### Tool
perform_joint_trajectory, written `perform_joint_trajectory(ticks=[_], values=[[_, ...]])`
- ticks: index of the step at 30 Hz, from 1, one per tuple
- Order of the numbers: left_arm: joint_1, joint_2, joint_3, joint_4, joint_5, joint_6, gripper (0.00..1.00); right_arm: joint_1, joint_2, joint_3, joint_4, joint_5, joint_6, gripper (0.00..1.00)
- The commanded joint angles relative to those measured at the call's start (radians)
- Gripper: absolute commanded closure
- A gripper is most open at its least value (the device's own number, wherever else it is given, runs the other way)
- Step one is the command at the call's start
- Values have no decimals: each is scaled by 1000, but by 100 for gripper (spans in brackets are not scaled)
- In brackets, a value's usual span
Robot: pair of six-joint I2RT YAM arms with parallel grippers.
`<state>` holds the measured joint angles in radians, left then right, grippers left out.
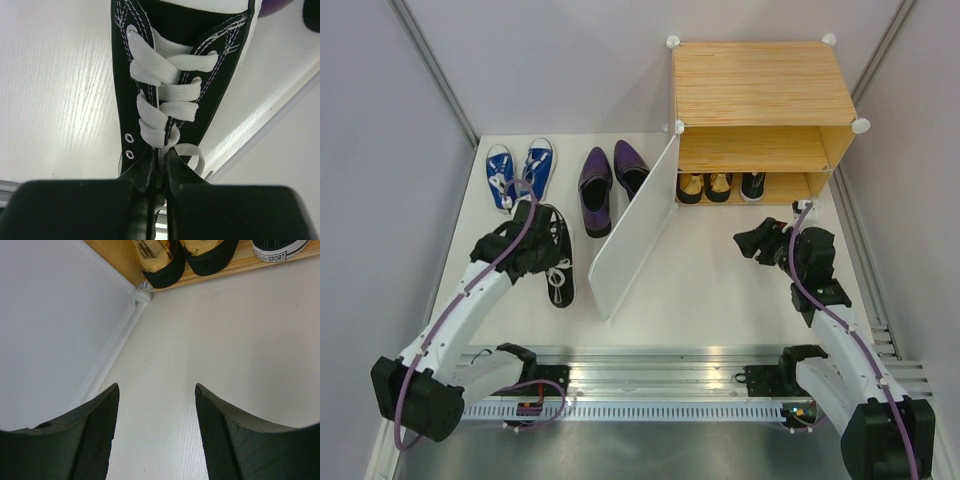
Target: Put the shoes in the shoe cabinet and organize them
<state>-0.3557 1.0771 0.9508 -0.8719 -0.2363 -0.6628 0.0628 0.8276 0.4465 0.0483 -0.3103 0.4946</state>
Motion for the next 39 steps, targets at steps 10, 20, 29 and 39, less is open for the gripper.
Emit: perform_joint_trajectory(ticks=[10,20,29,39], values=[[-2,-167,500,-78,-77,66,98,222,112,-2,202,-104,-1,39],[-3,-62,1000,-188,18,138,98,765,528,286,360,149,30,38],[-2,-46,1025,-199,199,121,98,790,656,314,452,111,75,35],[-2,-19,1030,-150,406,95,98,790,760,480,386,169,74,27]])
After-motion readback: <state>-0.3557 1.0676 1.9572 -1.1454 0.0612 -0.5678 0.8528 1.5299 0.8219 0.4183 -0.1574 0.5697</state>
